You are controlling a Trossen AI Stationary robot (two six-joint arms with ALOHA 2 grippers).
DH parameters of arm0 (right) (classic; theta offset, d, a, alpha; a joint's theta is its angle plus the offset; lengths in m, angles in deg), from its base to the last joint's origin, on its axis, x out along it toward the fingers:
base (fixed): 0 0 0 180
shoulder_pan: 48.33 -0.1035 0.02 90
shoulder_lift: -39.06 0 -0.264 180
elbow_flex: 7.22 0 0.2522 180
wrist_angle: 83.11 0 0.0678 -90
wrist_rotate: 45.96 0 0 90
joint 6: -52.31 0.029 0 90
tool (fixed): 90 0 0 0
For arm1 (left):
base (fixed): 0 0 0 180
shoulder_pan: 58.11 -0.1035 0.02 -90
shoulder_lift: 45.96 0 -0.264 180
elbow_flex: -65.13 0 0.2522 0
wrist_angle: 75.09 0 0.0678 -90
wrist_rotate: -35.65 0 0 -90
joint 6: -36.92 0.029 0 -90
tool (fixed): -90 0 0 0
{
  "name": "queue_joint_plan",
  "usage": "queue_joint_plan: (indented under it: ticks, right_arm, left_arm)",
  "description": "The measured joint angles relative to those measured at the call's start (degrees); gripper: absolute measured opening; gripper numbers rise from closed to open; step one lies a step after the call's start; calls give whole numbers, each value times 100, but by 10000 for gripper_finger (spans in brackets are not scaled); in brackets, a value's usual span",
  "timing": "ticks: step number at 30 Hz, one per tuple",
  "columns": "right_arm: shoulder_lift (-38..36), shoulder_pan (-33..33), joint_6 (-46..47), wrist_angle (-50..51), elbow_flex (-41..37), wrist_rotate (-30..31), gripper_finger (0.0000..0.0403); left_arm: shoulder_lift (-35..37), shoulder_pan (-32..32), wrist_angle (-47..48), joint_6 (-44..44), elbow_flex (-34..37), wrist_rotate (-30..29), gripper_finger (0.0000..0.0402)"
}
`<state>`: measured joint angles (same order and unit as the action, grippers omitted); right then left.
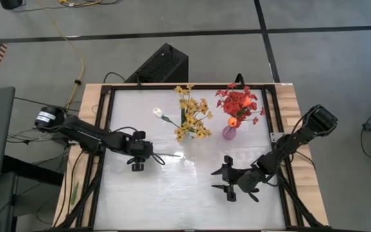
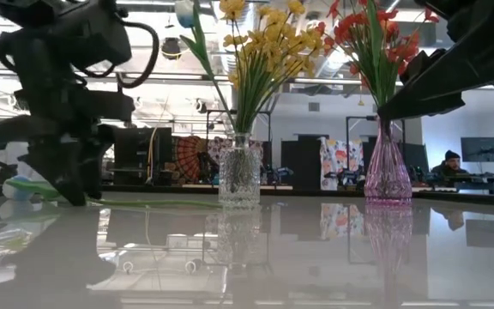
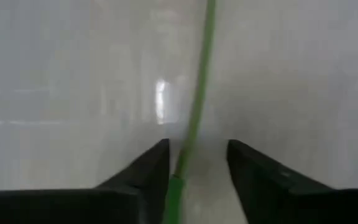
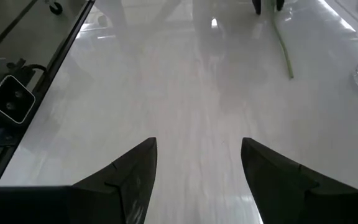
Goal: Sort flowers into vase by color
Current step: Put the white flower into the transparent flower vase
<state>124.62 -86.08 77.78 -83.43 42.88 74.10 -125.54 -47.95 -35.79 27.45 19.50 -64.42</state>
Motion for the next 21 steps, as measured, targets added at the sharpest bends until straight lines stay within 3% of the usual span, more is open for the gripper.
queue_joint_plan:
  ticks: [4, 6, 12, 16, 21]
  right_arm:
    - [0, 19, 0, -23, 0, 4, 260]
    - [0, 62, 0, -26, 0, 6, 260]
    - [2, 281, -311, -448, 2, -3, 260]
    - [2, 250, -1381, -1013, 2, -141, 260]
    - [4, 33, -2873, -1185, 198, -151, 260]
  left_arm:
    - [-21, 134, 724, 0, -445, 355, 44]
    - [13, 197, 982, -86, -687, 491, 14]
    - [-44, 268, -494, -812, -1337, 1512, 2]
    - [-101, 266, -1848, -1682, -1419, 1882, 1]
    - [-471, 332, -2162, -2894, -1407, 1953, 0]
